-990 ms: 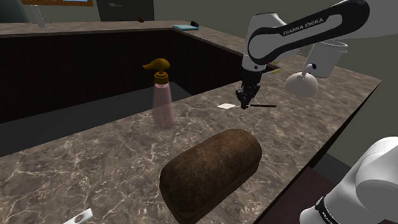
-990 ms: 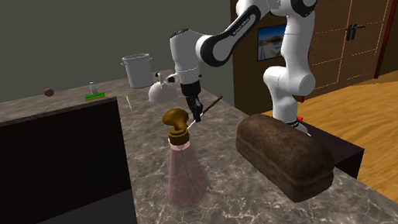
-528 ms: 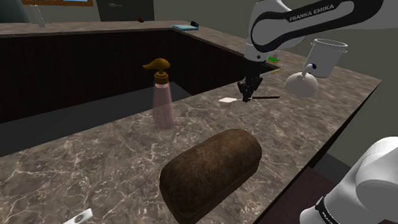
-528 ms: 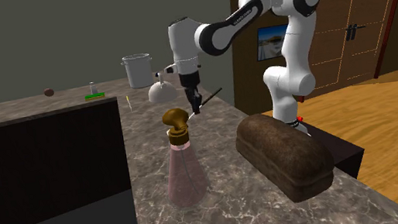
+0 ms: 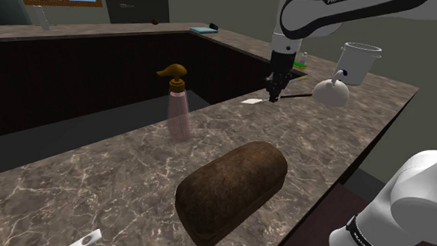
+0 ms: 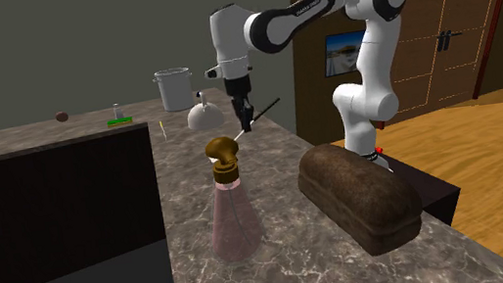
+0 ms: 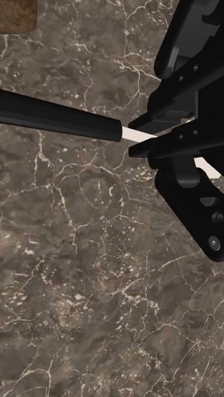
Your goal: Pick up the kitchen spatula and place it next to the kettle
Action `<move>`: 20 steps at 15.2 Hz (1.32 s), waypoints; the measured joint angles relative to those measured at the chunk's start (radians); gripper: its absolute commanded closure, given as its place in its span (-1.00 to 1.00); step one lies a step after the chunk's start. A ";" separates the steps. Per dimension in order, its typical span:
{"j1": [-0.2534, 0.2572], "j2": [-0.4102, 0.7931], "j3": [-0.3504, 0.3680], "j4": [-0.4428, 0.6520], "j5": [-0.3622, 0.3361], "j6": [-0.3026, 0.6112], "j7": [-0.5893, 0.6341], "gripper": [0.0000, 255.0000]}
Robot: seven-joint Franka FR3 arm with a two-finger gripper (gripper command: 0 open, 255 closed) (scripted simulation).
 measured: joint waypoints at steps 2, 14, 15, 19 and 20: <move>-0.001 -0.004 0.000 0.019 0.000 -0.024 -0.001 1.00; 0.001 -0.007 0.003 0.182 0.001 -0.189 -0.001 1.00; 0.002 -0.005 0.004 0.196 0.002 -0.201 0.000 1.00; -0.010 -0.015 -0.015 0.224 -0.006 -0.239 -0.029 1.00; -0.016 -0.018 -0.025 0.223 -0.011 -0.240 -0.044 1.00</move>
